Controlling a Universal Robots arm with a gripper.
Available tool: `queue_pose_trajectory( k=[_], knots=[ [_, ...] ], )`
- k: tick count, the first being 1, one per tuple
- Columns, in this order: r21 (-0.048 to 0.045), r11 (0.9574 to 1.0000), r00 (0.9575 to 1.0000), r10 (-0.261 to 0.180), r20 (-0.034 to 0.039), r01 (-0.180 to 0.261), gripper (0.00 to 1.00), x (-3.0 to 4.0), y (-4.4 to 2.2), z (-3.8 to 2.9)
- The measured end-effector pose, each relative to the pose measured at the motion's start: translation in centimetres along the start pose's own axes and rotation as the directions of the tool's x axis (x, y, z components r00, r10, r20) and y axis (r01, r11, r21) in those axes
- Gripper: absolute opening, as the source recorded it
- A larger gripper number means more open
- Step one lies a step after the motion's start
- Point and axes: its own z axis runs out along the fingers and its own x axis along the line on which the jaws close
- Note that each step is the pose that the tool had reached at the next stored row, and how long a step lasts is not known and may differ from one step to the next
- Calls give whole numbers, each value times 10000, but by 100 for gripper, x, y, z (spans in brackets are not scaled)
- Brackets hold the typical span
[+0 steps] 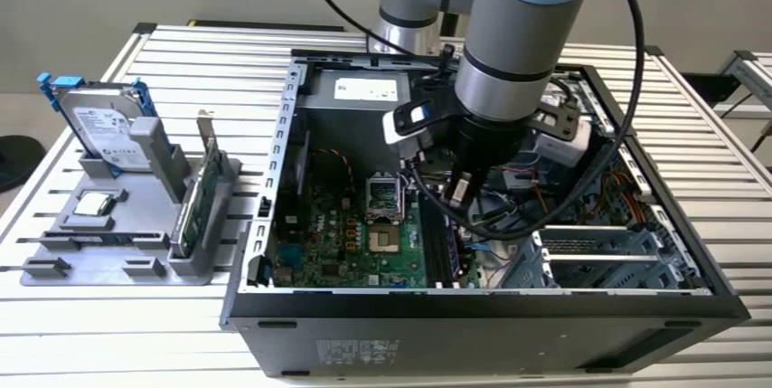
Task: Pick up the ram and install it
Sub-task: 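Press down the ram until it locks into place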
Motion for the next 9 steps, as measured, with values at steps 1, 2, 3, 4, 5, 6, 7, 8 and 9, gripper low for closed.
queue_pose_trajectory(
  k=[1,2,3,4,5,6,7,8,9],
  knots=[
    [-2,9999,9999,-151,-4,151,0,0,0,0],
    [-4,9996,9996,-295,-9,295,0,0,0,0],
    [-6,9990,9990,-452,-13,452,0,0,0,0],
    [-8,9982,9982,-595,-17,595,0,0,0,0],
    [-10,9974,9974,-723,-21,723,0,0,0,0],
    [-12,9963,9963,-862,-25,862,0,0,0,0],
    [-15,9949,9949,-1005,-28,1005,0,0,0,0],
    [-17,9935,9935,-1139,-32,1139,0,0,0,0],
    [-19,9918,9918,-1274,-37,1274,0,0,0,1]
  ],
)
